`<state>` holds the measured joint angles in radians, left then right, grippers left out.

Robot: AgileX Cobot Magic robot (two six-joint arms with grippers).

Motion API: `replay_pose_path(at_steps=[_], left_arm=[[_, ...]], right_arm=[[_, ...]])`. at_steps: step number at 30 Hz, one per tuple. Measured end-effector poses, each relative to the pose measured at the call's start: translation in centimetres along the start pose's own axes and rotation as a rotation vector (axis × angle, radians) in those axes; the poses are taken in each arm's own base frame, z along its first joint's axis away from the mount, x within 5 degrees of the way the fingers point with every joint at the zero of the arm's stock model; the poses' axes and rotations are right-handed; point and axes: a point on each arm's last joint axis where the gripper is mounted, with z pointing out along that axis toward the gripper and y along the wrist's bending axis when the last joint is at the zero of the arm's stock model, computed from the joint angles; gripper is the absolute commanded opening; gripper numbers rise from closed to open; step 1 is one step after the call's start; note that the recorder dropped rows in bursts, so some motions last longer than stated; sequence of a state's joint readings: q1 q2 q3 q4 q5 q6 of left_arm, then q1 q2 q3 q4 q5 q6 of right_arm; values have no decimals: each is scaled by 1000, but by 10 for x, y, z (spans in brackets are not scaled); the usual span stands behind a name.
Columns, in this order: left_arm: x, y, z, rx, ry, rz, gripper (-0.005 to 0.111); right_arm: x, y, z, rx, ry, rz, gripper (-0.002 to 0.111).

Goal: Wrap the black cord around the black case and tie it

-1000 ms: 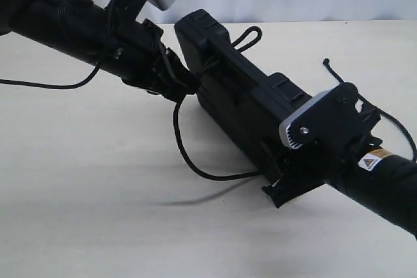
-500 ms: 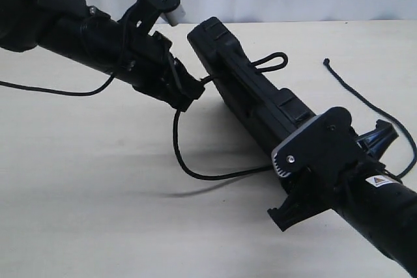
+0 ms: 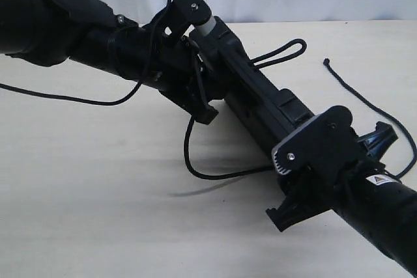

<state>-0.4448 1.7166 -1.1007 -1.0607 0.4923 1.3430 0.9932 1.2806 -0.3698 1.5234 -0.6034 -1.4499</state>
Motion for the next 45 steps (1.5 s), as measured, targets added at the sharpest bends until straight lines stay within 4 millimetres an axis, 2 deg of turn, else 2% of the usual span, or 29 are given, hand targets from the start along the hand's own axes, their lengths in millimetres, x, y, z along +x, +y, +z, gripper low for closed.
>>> replay_pose_path(at_steps=[3, 5, 9, 13, 20, 24, 28, 32, 34, 36, 39, 41, 42, 43, 45], left_arm=[[-1, 2, 0, -22, -6, -1, 0], [0, 3, 1, -28, -4, 4, 0], [0, 3, 1, -34, -5, 5, 0], [0, 4, 1, -39, -4, 4, 0], [0, 4, 1, -39, -4, 4, 0], [0, 4, 1, -39, -4, 4, 0], [0, 4, 1, -39, -4, 4, 0], [0, 3, 1, -33, -3, 4, 0], [0, 3, 1, -31, -2, 4, 0], [0, 3, 1, -31, -2, 4, 0], [0, 3, 1, -30, -2, 4, 0], [0, 3, 1, -30, -2, 4, 0], [0, 3, 1, -30, -2, 4, 0], [0, 3, 1, -30, -2, 4, 0], [1, 2, 1, -19, 0, 3, 0]], right_arm=[[2, 6, 0, -59, 58, 90, 85], [2, 10, 0, -90, 88, 131, 90], [0, 14, -2, -137, 93, 116, 90], [-7, 13, -13, -205, 38, 152, 90], [-25, -10, -50, -252, -158, 300, 89], [-33, -25, -73, -285, -260, 464, 82], [-57, -43, -94, -302, -379, 583, 79], [-93, -57, -109, -278, -496, 502, 79], [-106, -66, -109, -180, -516, 412, 79], [-117, -81, -105, 25, -485, 280, 79], [-122, -114, -91, 436, -274, 153, 68], [-121, -134, -82, 643, -124, 159, 53], [-120, -142, -78, 715, -69, 169, 46], [-119, -147, -75, 755, -36, 178, 29], [-116, -154, -64, 793, 19, 185, 11]])
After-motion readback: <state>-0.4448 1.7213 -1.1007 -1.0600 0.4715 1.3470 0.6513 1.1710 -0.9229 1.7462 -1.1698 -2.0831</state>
